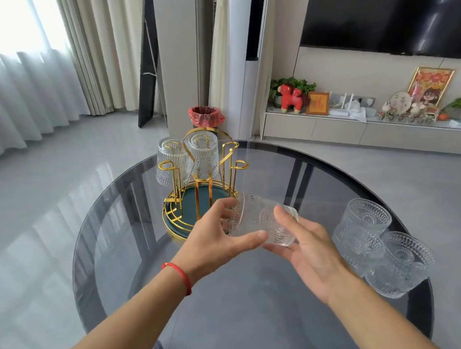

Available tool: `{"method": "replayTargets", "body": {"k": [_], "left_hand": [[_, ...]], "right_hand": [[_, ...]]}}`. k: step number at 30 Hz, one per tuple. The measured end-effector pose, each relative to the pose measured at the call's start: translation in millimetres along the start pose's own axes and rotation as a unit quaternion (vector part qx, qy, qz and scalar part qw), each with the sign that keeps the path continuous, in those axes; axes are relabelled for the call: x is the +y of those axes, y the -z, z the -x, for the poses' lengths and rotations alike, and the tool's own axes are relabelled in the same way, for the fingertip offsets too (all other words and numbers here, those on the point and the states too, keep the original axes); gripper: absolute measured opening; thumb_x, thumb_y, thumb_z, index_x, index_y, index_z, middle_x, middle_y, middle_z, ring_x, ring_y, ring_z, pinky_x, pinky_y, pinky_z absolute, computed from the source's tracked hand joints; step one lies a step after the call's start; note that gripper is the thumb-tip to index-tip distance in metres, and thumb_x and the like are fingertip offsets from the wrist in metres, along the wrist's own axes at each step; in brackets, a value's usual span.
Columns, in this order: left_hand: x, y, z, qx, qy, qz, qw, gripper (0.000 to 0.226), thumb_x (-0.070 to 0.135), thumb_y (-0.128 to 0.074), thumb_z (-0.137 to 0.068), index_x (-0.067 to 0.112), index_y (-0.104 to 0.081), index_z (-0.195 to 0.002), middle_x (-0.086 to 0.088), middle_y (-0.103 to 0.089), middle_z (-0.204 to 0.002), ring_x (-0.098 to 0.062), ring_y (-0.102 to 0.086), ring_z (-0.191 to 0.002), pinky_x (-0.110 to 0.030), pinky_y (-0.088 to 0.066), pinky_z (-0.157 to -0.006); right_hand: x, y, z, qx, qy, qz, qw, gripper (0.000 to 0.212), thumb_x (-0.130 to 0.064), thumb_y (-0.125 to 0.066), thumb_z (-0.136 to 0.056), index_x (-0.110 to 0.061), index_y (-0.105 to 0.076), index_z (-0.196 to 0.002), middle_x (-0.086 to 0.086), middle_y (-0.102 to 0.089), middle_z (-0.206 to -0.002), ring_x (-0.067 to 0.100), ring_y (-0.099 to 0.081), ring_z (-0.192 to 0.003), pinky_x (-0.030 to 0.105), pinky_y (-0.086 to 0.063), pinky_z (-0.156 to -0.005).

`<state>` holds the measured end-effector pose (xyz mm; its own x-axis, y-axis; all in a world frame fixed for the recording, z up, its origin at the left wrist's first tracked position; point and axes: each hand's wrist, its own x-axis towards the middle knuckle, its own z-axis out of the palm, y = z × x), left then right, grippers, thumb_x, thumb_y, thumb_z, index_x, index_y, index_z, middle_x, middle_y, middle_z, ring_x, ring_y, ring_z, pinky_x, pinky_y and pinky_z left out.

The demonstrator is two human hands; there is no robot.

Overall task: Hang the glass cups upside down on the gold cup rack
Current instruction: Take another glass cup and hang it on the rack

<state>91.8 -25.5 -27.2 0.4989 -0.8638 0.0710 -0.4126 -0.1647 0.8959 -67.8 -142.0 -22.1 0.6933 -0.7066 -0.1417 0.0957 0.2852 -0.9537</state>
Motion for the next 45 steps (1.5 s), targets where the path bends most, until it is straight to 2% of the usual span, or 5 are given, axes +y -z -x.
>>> {"method": "replayTargets", "body": {"k": [10,16,20,30,45], "left_hand": [[-13,2,-2,-0.011,-0.037,-0.419,0.907,0.069,0.055,-0.067,-0.088,0.026,-0.045,-0.146,-0.001,-0.054,-0.137,-0.025,-0.044,-0.123,-0.042,-0.050,-0.100],[-20,-5,3,-0.148,0.019,-0.544,0.826,0.078,0.059,-0.063,-0.089,0.017,-0.038,-0.150,-0.014,-0.016,-0.165,-0.040,-0.017,-0.148,-0.066,-0.024,-0.116],[-11,-5,3,-0.146,0.028,-0.539,0.829,0.066,0.054,-0.058,-0.095,0.017,-0.044,-0.148,-0.014,-0.018,-0.167,-0.040,-0.021,-0.148,-0.064,-0.026,-0.117],[2,-2,1,-0.144,0.053,-0.526,0.836,0.047,0.045,-0.054,-0.102,0.011,-0.059,-0.135,-0.018,-0.027,-0.164,-0.042,-0.033,-0.145,-0.054,-0.043,-0.108],[3,-8,-4,-0.114,0.069,-0.509,0.850,0.044,0.040,-0.053,-0.103,0.018,-0.053,-0.142,-0.018,-0.042,-0.153,-0.043,-0.040,-0.139,-0.049,-0.052,-0.097]], "right_hand": [[-50,11,-26,0.122,0.109,0.015,0.986,0.061,-0.032,-0.084,-0.076,-0.006,-0.069,-0.130,0.009,-0.074,-0.132,0.027,-0.069,-0.124,0.042,-0.061,-0.085],[-108,-8,-74,0.201,0.137,0.078,0.967,0.076,-0.023,-0.090,-0.081,-0.010,-0.054,-0.147,0.001,-0.069,-0.125,0.018,-0.068,-0.112,0.041,-0.060,-0.089],[-130,-28,-107,0.188,0.242,0.219,0.927,0.044,-0.023,-0.088,-0.083,-0.018,-0.069,-0.122,-0.013,-0.070,-0.109,0.010,-0.068,-0.108,0.038,-0.057,-0.095],[-169,-56,-152,0.021,0.288,0.578,0.763,0.082,-0.035,-0.089,-0.080,-0.011,-0.054,-0.150,0.008,-0.057,-0.154,0.023,-0.053,-0.140,0.036,-0.041,-0.113],[-138,-74,-171,-0.070,0.203,0.636,0.742,0.089,-0.028,-0.095,-0.073,-0.023,-0.049,-0.149,0.004,-0.056,-0.148,0.021,-0.050,-0.139,0.044,-0.040,-0.118]]}}
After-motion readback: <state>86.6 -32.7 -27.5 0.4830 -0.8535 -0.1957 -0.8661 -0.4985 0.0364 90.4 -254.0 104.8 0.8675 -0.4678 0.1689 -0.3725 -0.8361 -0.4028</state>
